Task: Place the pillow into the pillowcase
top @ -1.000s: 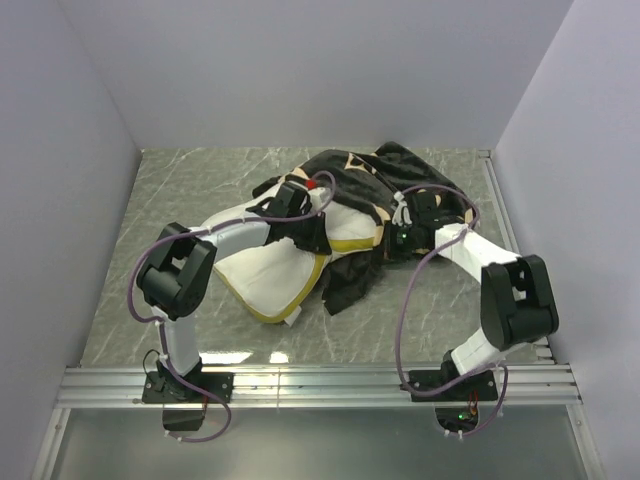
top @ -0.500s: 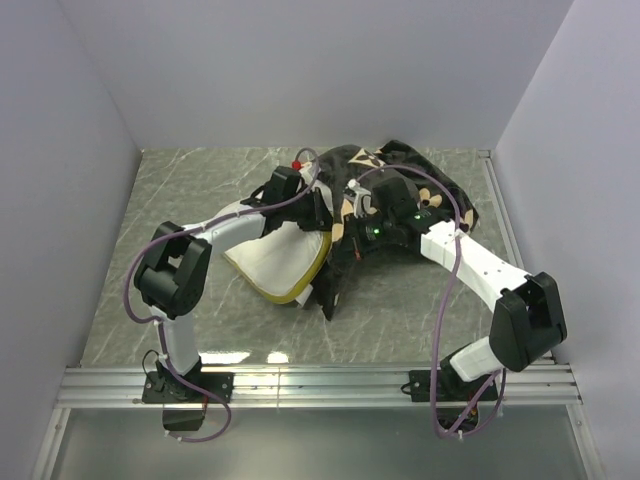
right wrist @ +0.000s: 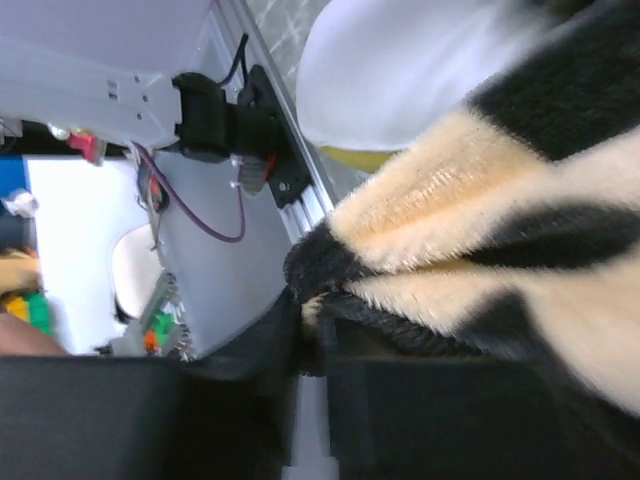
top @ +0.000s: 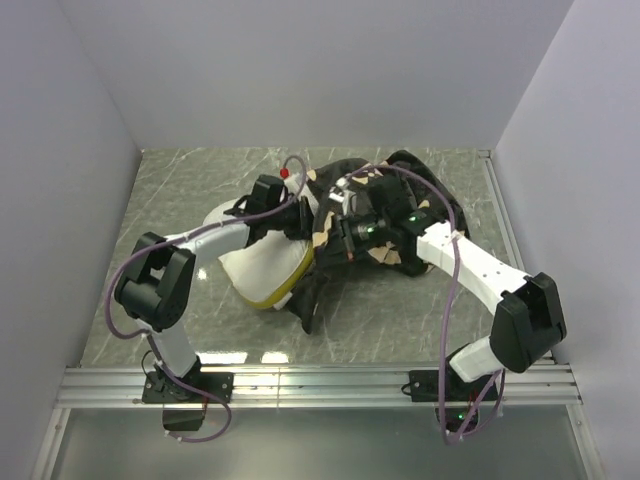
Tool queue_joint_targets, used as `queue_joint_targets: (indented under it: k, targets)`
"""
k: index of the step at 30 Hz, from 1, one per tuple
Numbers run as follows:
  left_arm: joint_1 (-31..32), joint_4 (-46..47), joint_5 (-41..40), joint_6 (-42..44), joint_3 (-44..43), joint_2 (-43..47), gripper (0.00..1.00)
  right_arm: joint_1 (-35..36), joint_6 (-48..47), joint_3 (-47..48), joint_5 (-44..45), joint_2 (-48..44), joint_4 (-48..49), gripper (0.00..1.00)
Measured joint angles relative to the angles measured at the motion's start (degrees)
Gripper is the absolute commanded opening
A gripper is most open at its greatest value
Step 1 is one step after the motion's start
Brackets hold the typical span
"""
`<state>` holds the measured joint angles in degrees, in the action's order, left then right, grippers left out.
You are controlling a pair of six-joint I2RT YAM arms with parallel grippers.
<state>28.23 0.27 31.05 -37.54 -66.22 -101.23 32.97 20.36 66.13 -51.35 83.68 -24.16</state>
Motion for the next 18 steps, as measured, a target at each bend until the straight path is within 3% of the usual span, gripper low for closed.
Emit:
queue_joint_targets:
  k: [2, 4, 6, 7, 10, 14, 15, 18]
  targets:
    - [1.49, -0.79, 0.61, 5.44, 3.23, 1.22, 0.00, -3.17, -0.79, 0.85, -1.77, 0.02, -2.73, 0.64]
    - [3.67, -2.29, 0.66, 12.61, 6.29, 1.92, 0.03, -6.03, -5.07, 5.11, -2.73, 0.92, -10.21, 0.68]
    - [5.92, -3.87, 0.50, 19.74, 10.01, 3.52, 0.16, -8.87, -11.06, 12.98, -3.43, 3.26, -18.10, 0.68]
    - [6.78, -4.70, 0.50, 23.04, 11.67, 4.76, 0.36, -10.43, -13.31, 17.22, -3.39, 4.83, -21.09, 0.68]
    - [9.33, -9.53, 0.46, 33.22, 14.82, 10.25, 0.70, -14.36, -16.44, 26.34, 0.96, 8.81, -23.93, 0.68]
    - [10.51, -15.56, 1.29, 42.27, 15.19, 17.20, 0.85, -15.82, -16.39, 35.93, 12.66, 16.31, -24.81, 0.70]
    - [10.05, -17.14, 1.79, 44.44, 15.19, 19.47, 0.87, -15.34, -16.24, 39.58, 15.67, 19.52, -25.35, 0.79]
    - [6.91, -22.25, 3.76, 48.76, 14.12, 25.97, 0.95, -12.98, -16.57, 51.78, 23.78, 30.18, -26.10, 0.80]
